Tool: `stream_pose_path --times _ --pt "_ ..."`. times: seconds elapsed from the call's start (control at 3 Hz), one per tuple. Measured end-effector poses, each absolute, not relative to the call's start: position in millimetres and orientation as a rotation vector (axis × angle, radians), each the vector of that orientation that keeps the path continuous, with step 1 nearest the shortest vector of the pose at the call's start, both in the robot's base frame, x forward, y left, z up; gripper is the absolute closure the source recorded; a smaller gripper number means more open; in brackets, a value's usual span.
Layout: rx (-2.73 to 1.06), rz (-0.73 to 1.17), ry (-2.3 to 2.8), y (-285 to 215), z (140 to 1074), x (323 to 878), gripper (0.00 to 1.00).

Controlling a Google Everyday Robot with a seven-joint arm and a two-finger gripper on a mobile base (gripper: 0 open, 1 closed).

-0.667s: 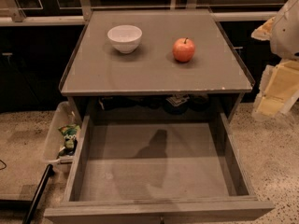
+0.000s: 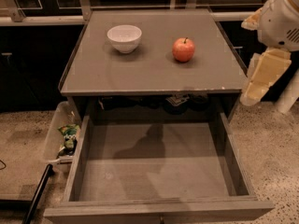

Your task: Place apple into top drawer

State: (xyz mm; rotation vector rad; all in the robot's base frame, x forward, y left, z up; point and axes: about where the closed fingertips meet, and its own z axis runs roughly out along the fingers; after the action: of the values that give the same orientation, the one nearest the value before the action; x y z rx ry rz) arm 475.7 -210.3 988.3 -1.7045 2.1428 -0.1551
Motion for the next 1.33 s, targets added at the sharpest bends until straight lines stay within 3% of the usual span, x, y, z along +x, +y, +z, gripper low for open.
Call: stream_pose_path --times 0.67,1.33 --pt "-1.645 -0.185 2.014 -201.1 1000.3 591.5 0.00" --pt "-1.581 -0.105 2.001 -202.2 990.2 606.8 0.00"
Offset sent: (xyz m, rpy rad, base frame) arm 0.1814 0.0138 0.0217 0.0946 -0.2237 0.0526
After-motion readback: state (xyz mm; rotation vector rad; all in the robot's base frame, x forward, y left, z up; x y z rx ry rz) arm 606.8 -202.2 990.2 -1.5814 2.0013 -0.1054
